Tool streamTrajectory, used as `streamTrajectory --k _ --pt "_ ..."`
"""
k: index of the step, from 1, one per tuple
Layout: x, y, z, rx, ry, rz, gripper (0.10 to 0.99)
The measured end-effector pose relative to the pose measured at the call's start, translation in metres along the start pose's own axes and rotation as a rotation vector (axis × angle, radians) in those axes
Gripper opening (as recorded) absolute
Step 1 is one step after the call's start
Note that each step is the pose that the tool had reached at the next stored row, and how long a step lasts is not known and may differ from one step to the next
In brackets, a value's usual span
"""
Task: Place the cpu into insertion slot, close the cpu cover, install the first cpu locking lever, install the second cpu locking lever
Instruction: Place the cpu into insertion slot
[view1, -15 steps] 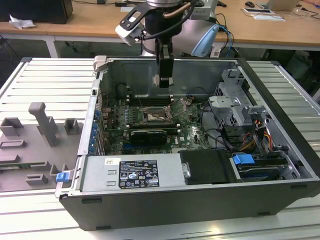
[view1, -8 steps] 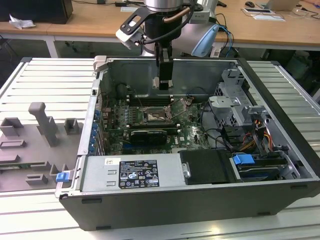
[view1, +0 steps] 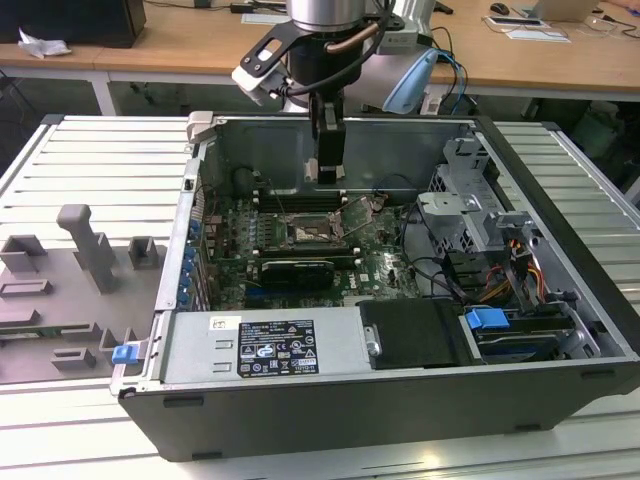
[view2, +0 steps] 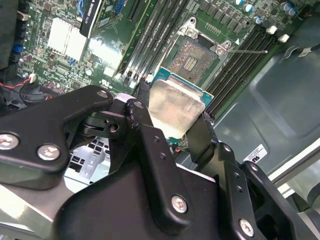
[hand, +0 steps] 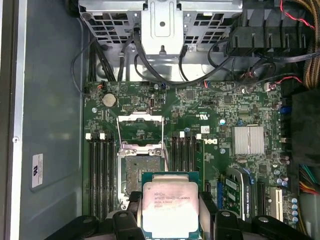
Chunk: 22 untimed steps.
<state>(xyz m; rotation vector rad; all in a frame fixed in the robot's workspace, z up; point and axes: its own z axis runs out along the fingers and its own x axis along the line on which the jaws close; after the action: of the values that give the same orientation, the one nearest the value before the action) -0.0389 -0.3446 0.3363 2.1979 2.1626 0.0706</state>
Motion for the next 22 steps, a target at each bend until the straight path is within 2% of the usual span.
streamTrajectory --k 6,13,22 --pt "0.0 -0.0002 0.0034 0.0 0.0002 0.0 0.541" --pt "0.0001 -0.0009 0.0123 0.0 0.0001 0.0 0.541" --pt "0.0001 -0.0014 0.0186 0.001 0.0001 0.0 0.541"
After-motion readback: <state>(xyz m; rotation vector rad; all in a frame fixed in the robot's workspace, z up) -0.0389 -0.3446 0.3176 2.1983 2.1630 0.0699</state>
